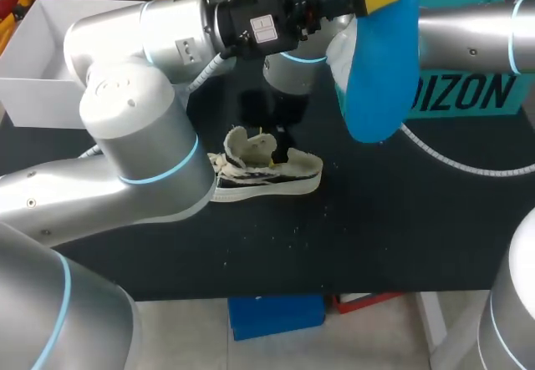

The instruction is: Take the shoe out of the shoebox, open the shoe tongue, remove and reinsert the insole, then place the shoe into the shoebox

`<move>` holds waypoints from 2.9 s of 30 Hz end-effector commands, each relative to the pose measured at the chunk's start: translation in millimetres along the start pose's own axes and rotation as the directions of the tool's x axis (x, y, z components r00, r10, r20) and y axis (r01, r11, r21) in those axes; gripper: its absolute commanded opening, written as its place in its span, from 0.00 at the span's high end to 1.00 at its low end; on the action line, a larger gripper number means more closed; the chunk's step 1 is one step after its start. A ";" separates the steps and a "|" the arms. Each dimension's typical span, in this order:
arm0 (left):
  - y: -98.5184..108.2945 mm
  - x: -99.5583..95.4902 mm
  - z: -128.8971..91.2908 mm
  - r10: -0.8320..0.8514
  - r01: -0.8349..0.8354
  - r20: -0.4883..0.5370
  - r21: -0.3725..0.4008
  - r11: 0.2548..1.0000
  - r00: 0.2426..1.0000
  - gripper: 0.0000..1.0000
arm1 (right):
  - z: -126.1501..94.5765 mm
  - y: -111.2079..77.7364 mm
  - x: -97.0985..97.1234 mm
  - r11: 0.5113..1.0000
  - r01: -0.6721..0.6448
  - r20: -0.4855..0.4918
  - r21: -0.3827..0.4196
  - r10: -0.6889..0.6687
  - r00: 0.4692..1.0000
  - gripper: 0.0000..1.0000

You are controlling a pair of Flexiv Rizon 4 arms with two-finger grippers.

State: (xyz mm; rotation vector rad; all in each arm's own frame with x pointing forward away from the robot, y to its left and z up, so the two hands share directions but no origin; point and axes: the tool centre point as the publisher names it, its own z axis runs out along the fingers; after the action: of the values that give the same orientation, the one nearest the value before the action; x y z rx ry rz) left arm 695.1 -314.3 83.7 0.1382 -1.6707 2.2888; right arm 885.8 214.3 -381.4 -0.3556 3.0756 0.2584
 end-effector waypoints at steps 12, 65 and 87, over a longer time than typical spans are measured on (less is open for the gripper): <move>0.6 0.6 2.2 0.001 -0.001 0.005 0.000 1.000 1.000 1.00 | 27.9 17.6 -8.6 0.994 -0.012 -0.044 0.107 0.017 0.999 0.35; 0.6 0.6 2.2 0.001 -0.001 0.005 0.000 1.000 1.000 1.00 | -62.6 -15.3 -17.8 0.303 -0.953 0.074 -0.024 0.951 0.301 1.00; 0.6 0.6 2.2 0.001 -0.001 0.005 0.000 1.000 1.000 1.00 | -21.1 -24.9 -13.3 -0.150 -0.970 0.220 -0.190 0.957 -0.191 1.00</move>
State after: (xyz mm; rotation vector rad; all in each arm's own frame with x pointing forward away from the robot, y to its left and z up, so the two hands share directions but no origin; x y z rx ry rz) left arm 695.2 -314.2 83.7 0.1381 -1.6718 2.2879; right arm 908.4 191.5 -359.9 1.5904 2.6331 0.1265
